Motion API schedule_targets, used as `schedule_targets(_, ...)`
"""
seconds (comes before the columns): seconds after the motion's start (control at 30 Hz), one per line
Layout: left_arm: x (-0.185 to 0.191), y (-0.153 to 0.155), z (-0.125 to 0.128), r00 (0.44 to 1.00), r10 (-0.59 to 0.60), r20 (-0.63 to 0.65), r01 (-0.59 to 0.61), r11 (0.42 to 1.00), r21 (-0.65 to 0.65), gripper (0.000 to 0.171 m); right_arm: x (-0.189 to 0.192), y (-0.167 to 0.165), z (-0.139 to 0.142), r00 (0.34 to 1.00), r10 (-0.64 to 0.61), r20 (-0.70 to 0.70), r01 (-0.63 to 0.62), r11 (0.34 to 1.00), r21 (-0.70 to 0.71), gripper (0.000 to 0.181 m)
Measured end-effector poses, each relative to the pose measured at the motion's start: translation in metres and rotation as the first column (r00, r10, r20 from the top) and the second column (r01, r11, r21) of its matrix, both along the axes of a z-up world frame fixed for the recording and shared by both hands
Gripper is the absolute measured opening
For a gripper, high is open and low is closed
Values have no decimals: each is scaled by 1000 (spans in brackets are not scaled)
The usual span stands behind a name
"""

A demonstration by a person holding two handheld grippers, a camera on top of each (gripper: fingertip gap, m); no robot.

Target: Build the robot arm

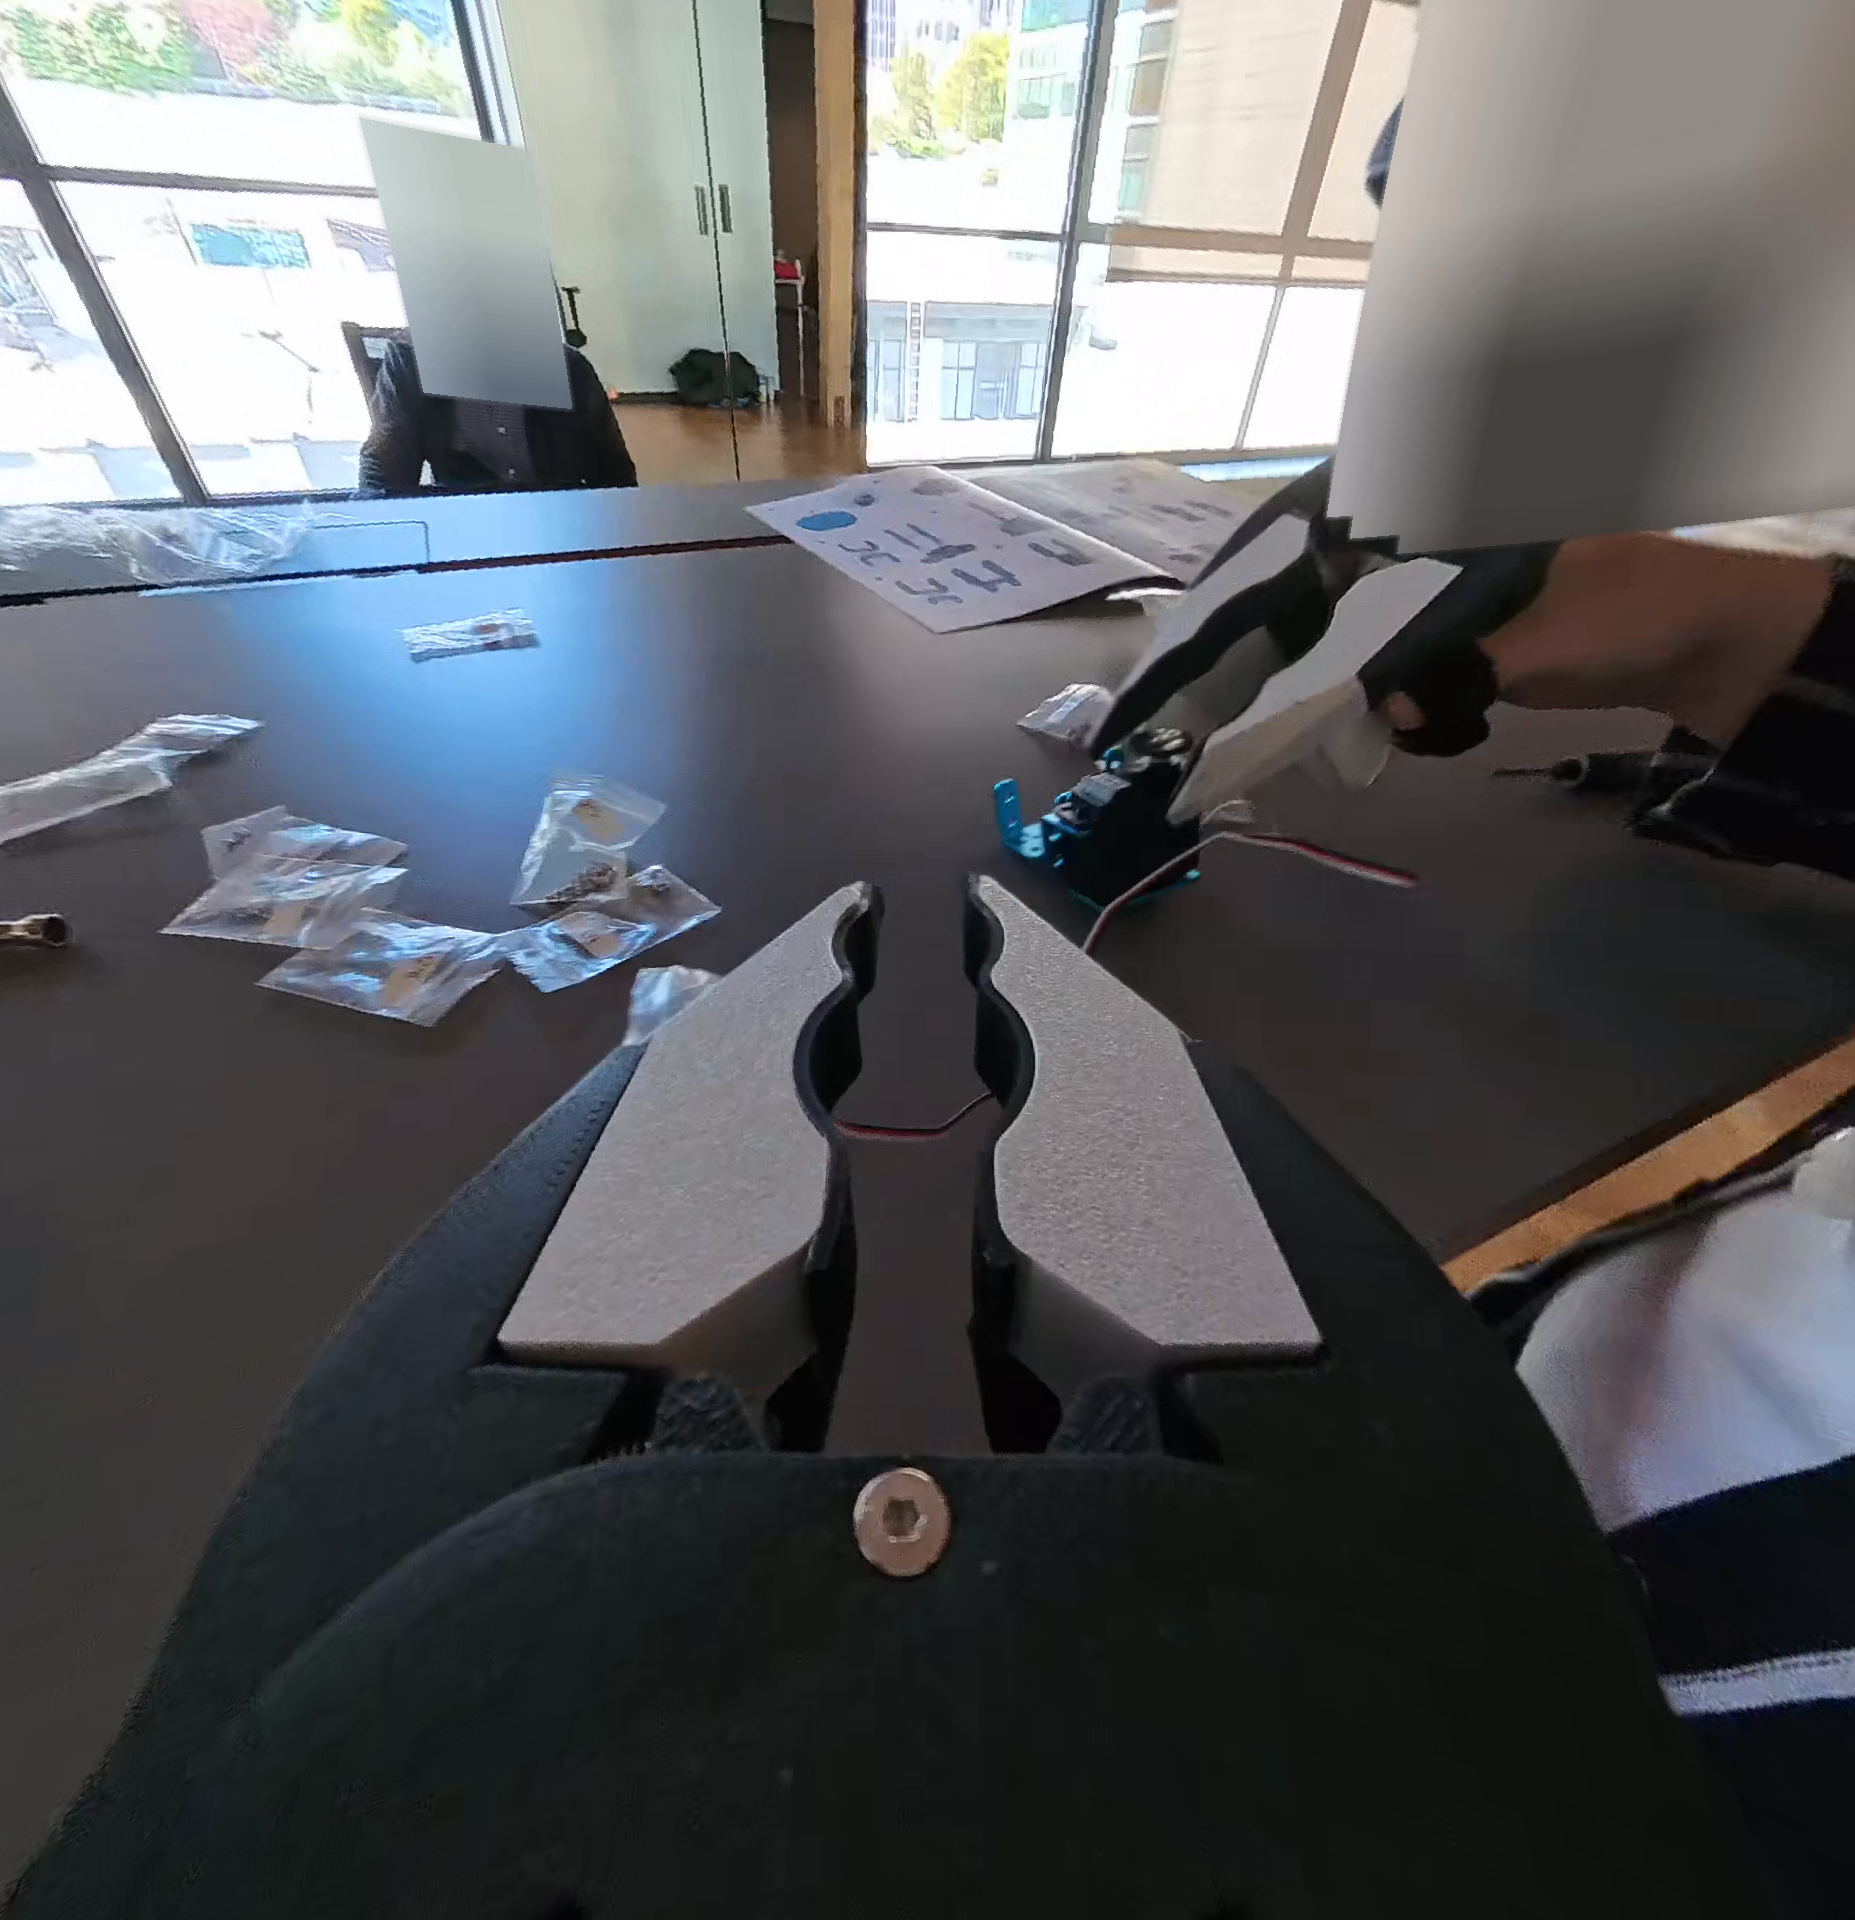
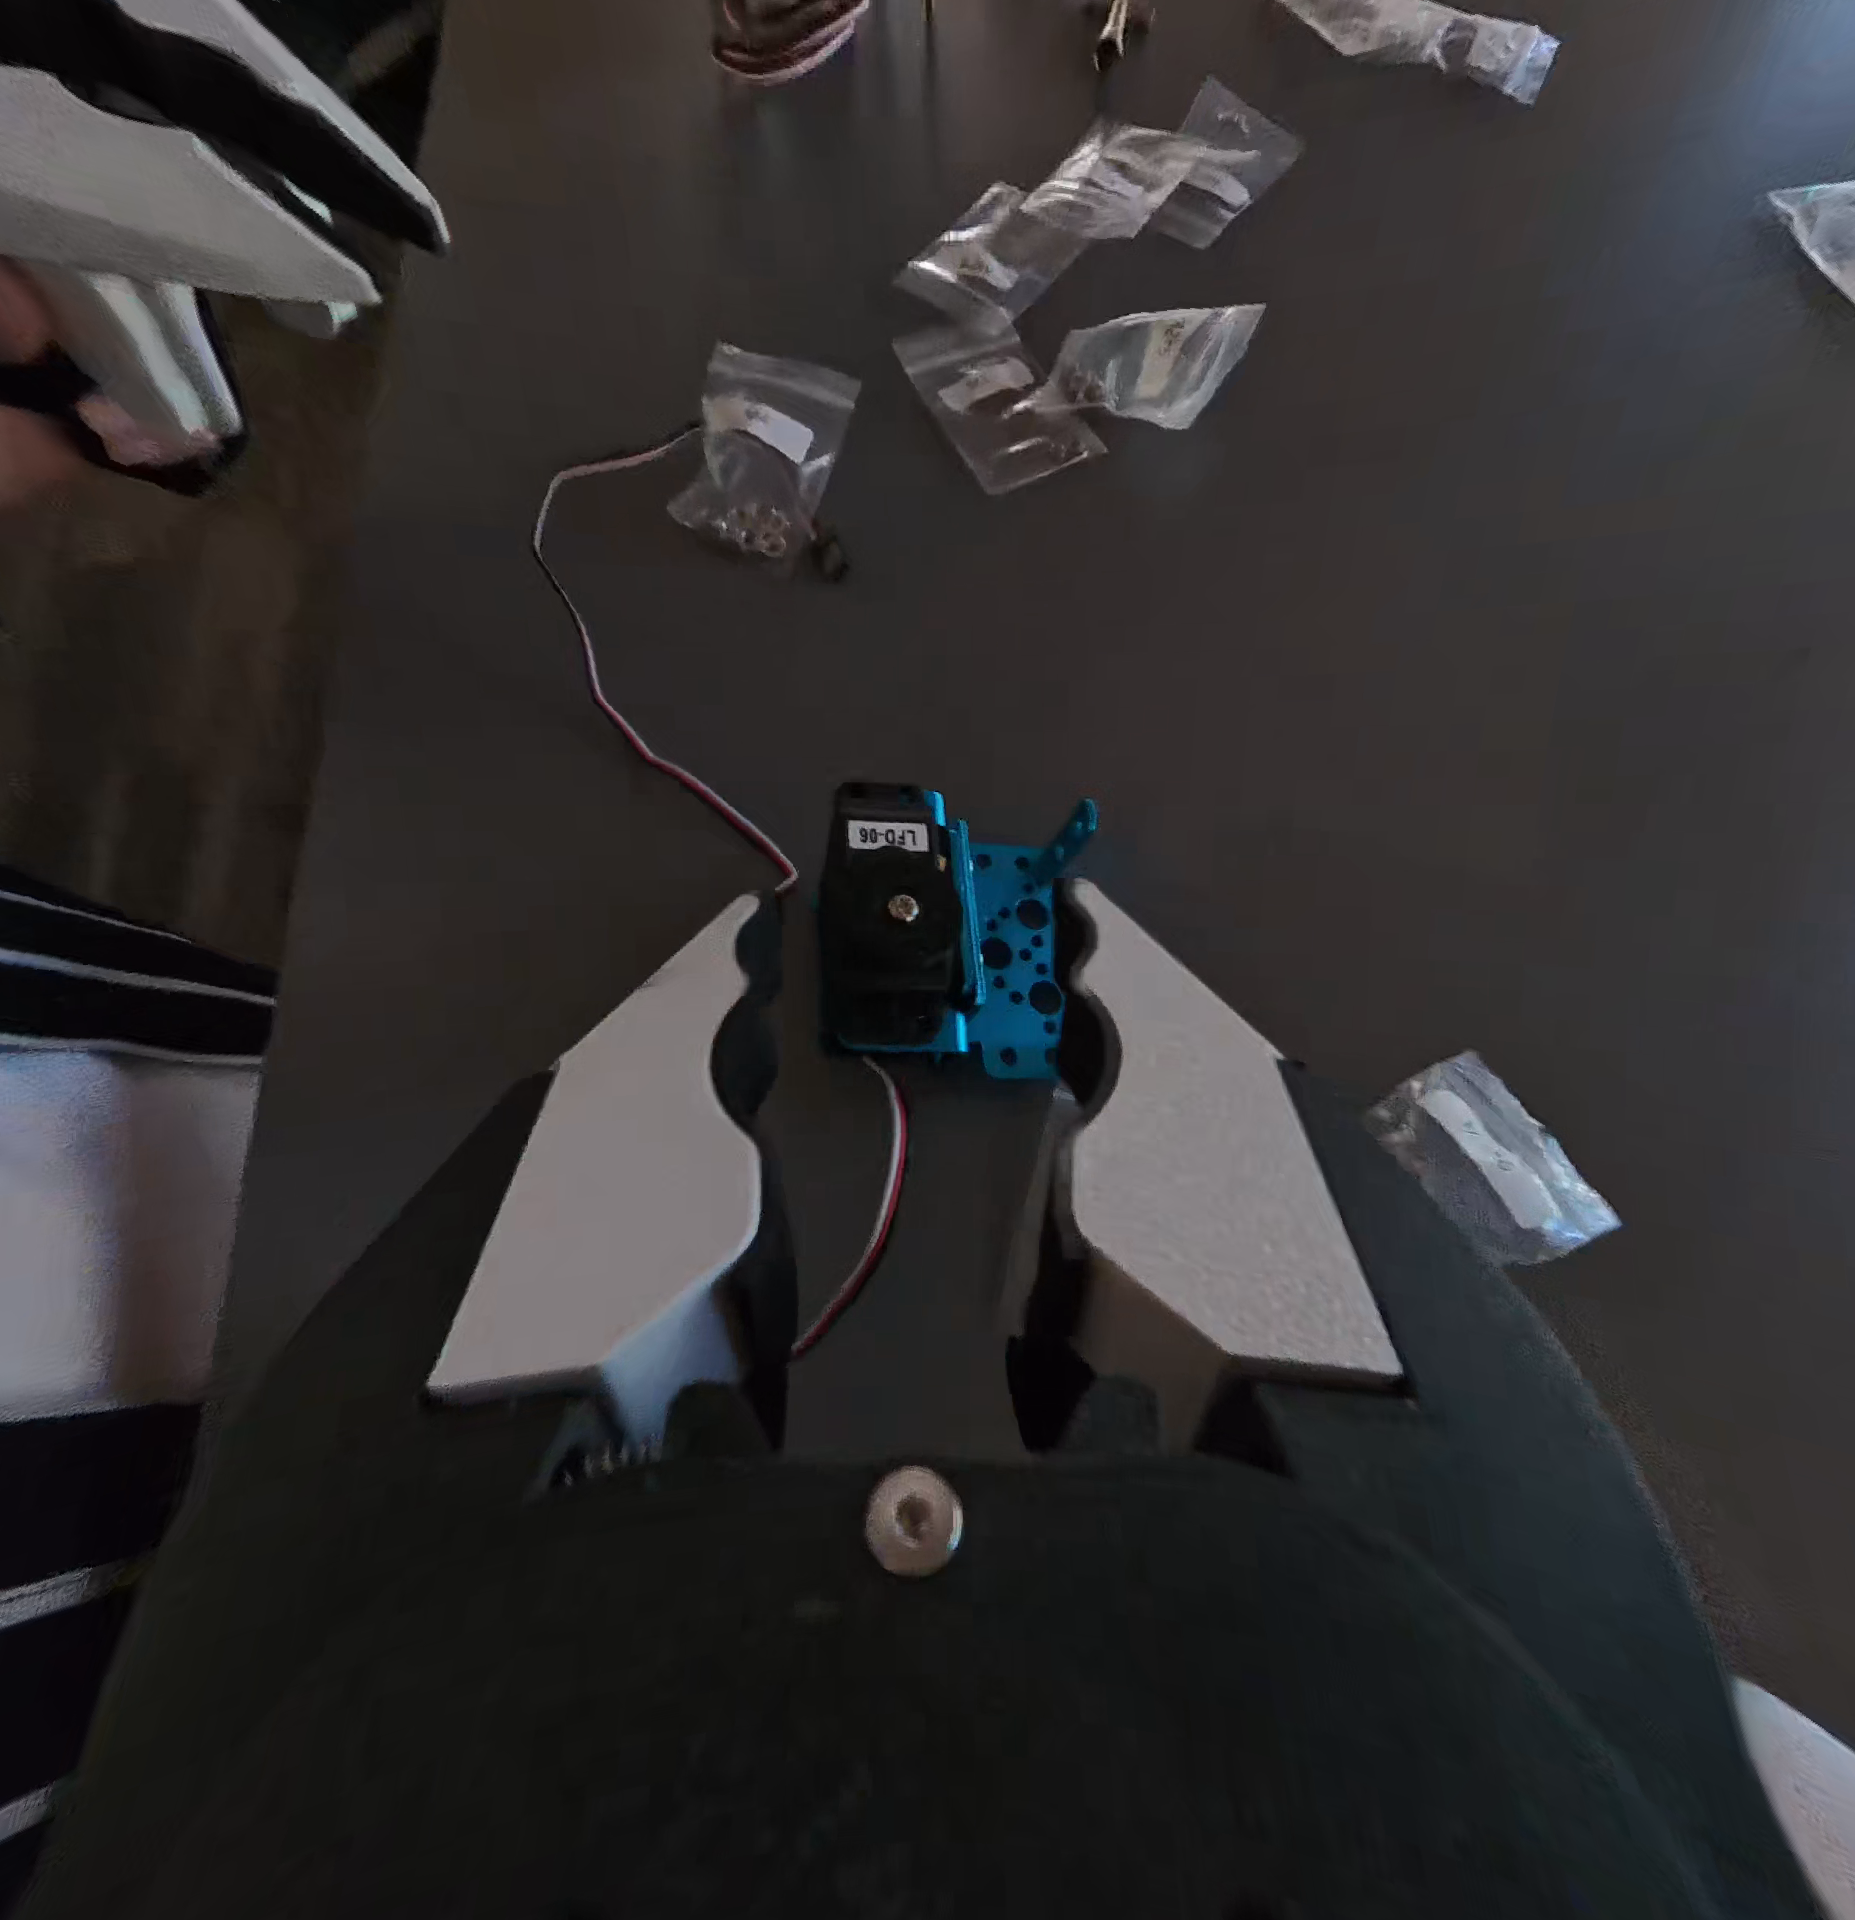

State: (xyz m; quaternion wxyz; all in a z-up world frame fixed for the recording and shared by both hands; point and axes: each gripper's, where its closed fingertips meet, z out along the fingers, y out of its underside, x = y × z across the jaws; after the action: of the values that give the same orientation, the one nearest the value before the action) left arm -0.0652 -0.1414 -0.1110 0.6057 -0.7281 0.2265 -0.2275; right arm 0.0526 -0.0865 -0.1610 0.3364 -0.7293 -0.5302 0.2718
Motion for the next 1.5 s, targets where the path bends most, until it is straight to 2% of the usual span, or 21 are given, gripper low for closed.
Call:
schedule_targets(0.07, -10, 1, 0, 1000, -5, -29, 5, 1000, 3, 14, -4, -3, 1, 998, -11, -69, 6, 997, -76, 37)
schedule_targets(0.17, -16, 8, 1, 1000, -27, 3, 27, 1000, -9, 13, -1, -3, -14, 999, -31, -33, 24, 982, -189, 41)
schedule_targets(0.23, -13, 16, 5, 998, -49, 31, 49, 999, -13, 13, 0, -4, -16, 999, -20, -32, 13, 980, -201, 29)
schedule_targets(0.37, 4, 28, 15, 989, -133, 57, 134, 991, -13, 13, -1, -18, -14, 998, 40, -57, -48, 988, -149, 29)
schedule_targets(0.43, 11, 34, 17, 985, -173, 25, 173, 985, -15, 12, -8, -33, -13, 990, 100, -97, -111, 987, -119, 28)
schedule_targets(0.57, 24, 43, 16, 972, -234, -28, 234, 972, -15, 12, -18, -42, -13, 982, 110, -156, -132, 982, -137, 32)
schedule_targets(0.63, 30, 47, 15, 965, -260, -40, 259, 965, -26, 12, -2, -34, -4, 984, 62, -168, -85, 987, -135, 50)
schedule_targets(0.73, 38, 48, 12, 951, -305, -49, 303, 952, -42, 12, 42, -19, 25, 967, -55, -249, 23, 991, -132, 52)
schedule_targets(0.83, 46, 53, 10, 940, -336, -59, 332, 941, -64, 12, 110, 9, 32, 959, -221, -177, 219, 975, -30, 54)
schedule_targets(0.9, 52, 59, 12, 938, -344, -53, 341, 938, -63, 12, 158, 26, 40, 933, -334, -130, 344, 937, 62, 56)
schedule_targets(1.0, 65, 67, 15, 928, -369, -48, 365, 928, -69, 12, 229, 41, 58, 860, -498, -111, 510, 845, 160, 56)
schedule_targets(1.07, 73, 72, 15, 921, -383, -73, 378, 923, -74, 12, 271, 45, 60, 811, -578, -89, 584, 789, 194, 58)
schedule_targets(1.1, 76, 74, 15, 920, -383, -83, 378, 923, -74, 12, 284, 43, 57, 800, -594, -80, 598, 782, 176, 62)
schedule_targets(1.23, 90, 75, 20, 913, -404, -55, 397, 912, -99, 12, 313, 47, 28, 766, -641, -55, 643, 765, 32, 63)
schedule_targets(1.3, 91, 76, 19, 913, -403, -71, 394, 913, -108, 12, 308, 38, 9, 796, -605, -12, 604, 796, -39, 61)
schedule_targets(1.37, 90, 78, 18, 916, -390, -90, 380, 919, -107, 12, 308, 30, -5, 819, -571, 54, 572, 820, -7, 60)
schedule_targets(1.5, 96, 77, 21, 917, -396, -56, 388, 915, -110, 12, 295, 19, -8, 873, -484, 61, 486, 874, -8, 59)
